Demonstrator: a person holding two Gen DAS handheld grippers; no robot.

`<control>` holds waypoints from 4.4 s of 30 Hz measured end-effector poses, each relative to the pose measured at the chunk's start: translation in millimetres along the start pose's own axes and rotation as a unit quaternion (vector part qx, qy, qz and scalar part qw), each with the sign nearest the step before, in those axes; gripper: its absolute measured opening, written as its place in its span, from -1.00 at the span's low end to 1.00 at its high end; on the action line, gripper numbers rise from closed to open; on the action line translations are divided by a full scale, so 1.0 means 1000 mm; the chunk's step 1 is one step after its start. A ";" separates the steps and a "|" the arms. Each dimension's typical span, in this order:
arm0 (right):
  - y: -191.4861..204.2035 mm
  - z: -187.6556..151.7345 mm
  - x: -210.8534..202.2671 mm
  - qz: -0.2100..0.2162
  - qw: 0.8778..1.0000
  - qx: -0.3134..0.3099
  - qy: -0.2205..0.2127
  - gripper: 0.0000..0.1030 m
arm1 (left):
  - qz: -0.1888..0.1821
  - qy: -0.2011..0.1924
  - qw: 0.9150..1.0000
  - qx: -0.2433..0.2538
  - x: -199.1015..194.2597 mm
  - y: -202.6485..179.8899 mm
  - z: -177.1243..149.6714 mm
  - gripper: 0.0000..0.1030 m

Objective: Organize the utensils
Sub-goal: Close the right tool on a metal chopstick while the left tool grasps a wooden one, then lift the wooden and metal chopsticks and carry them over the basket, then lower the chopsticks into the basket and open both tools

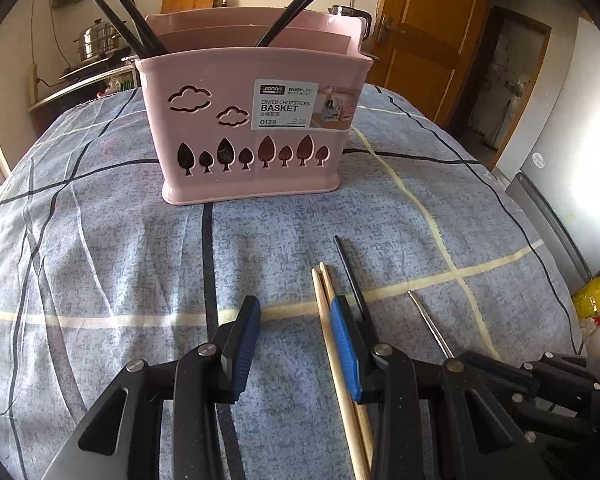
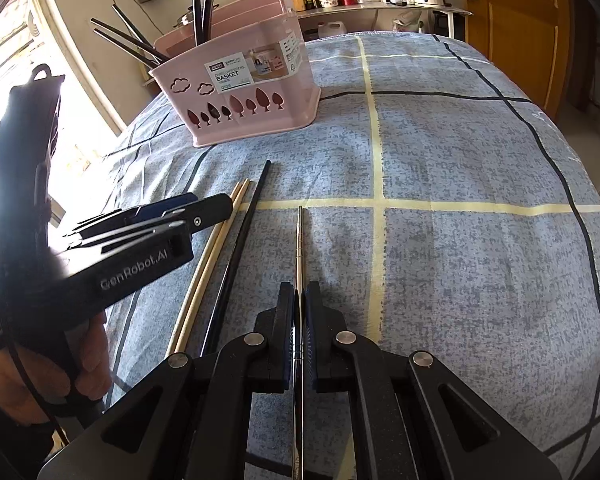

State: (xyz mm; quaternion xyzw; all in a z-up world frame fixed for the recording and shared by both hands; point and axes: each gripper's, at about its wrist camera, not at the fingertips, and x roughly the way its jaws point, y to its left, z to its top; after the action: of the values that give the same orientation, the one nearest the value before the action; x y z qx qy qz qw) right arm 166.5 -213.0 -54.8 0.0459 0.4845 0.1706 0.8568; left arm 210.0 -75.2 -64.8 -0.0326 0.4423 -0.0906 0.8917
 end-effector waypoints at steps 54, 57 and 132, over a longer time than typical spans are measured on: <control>0.015 0.075 -0.026 -0.004 0.999 -0.039 -0.038 -0.92 | -0.032 -0.015 0.999 0.017 -0.059 0.037 0.036 -0.90; 0.016 0.086 -0.045 -0.002 0.997 -0.035 -0.066 -0.92 | -0.041 -0.043 0.998 0.012 -0.081 0.040 0.052 -0.91; 0.073 0.214 -0.077 0.052 0.979 -0.004 -0.195 -0.92 | -0.060 -0.155 0.984 -0.063 -0.137 0.103 0.217 -0.91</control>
State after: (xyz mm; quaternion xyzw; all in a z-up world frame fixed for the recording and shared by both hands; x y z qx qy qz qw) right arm 292.6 -152.0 138.5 0.0999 0.3041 0.2052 0.9249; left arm 314.4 47.7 159.7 -0.1291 0.3011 -0.1102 0.9384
